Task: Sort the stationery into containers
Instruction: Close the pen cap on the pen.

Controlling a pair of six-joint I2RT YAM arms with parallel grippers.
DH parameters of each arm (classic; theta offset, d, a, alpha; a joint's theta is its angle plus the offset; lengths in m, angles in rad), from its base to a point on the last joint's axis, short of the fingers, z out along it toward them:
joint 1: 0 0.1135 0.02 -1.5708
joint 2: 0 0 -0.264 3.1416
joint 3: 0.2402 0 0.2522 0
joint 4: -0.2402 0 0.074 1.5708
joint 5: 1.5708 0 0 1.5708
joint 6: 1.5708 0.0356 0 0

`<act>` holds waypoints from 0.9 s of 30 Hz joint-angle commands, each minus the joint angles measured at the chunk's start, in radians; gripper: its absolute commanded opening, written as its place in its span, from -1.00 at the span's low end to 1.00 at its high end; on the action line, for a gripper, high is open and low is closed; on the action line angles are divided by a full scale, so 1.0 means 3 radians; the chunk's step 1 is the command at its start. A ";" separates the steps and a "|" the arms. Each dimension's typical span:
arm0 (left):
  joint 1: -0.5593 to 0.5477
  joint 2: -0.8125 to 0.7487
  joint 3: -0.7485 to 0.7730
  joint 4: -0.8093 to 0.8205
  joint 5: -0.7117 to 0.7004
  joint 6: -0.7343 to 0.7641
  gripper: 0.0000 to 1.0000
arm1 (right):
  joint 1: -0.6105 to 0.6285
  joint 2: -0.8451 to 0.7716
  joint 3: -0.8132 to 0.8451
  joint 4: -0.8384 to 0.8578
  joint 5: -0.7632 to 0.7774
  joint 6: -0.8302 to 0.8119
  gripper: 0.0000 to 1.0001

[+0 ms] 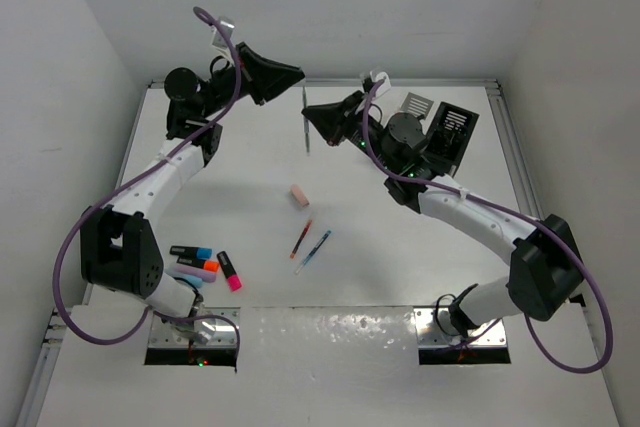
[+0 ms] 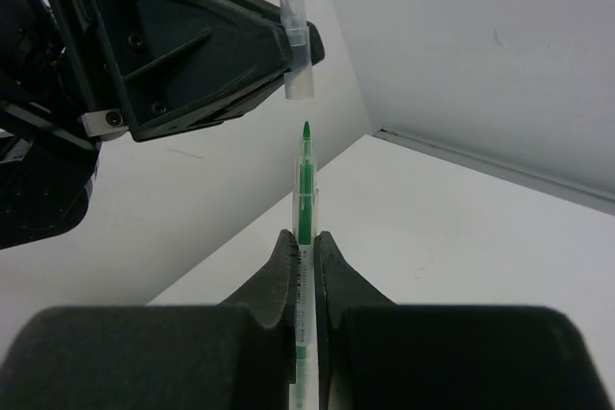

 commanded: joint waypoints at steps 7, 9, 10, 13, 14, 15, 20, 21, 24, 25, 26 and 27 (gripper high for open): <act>0.0008 -0.0098 0.0007 0.0007 -0.0089 0.0048 -1.00 | 0.0056 -0.0021 0.0153 0.0155 -0.0053 -0.0011 -1.00; 0.0008 -0.0118 -0.0013 -0.0050 -0.0099 0.0068 -1.00 | 0.0051 -0.0037 0.0142 0.0160 -0.0043 -0.0011 -1.00; 0.0008 -0.0124 -0.0018 -0.0065 -0.0099 0.0068 -1.00 | 0.0056 -0.0042 0.0132 0.0165 -0.0038 -0.0011 -1.00; 0.0024 -0.0139 -0.0039 -0.0106 -0.0099 0.0084 -1.00 | 0.0051 -0.0057 0.0127 0.0165 -0.0033 -0.0011 -1.00; 0.0024 -0.0144 -0.0044 -0.0137 -0.0099 0.0079 -1.00 | 0.0056 -0.0057 0.0132 0.0165 -0.0027 -0.0016 -1.00; 0.0024 -0.0149 -0.0049 -0.0142 -0.0099 0.0084 -1.00 | 0.0061 -0.0062 0.0127 0.0165 -0.0022 -0.0016 -1.00; 0.0014 -0.0164 -0.0049 -0.0122 -0.0089 0.0089 -1.00 | 0.0061 -0.0057 0.0117 0.0175 -0.0017 -0.0006 -1.00; 0.0008 -0.0164 -0.0044 -0.0116 -0.0084 0.0089 -1.00 | 0.0061 -0.0052 0.0112 0.0175 -0.0012 -0.0006 -1.00; 0.0003 -0.0170 -0.0049 -0.0116 -0.0073 0.0094 -1.00 | 0.0061 -0.0057 0.0117 0.0175 -0.0007 -0.0006 -1.00; -0.0002 -0.0175 -0.0049 -0.0121 -0.0079 0.0099 -1.00 | 0.0066 -0.0057 0.0112 0.0170 -0.0007 -0.0016 -1.00; 0.0003 -0.0175 -0.0049 -0.0101 -0.0079 0.0094 -1.00 | 0.0061 -0.0057 0.0117 0.0170 -0.0002 -0.0016 -1.00; -0.0002 -0.0180 -0.0044 -0.0091 -0.0068 0.0099 -1.00 | 0.0061 -0.0067 0.0107 0.0170 0.0003 -0.0016 -1.00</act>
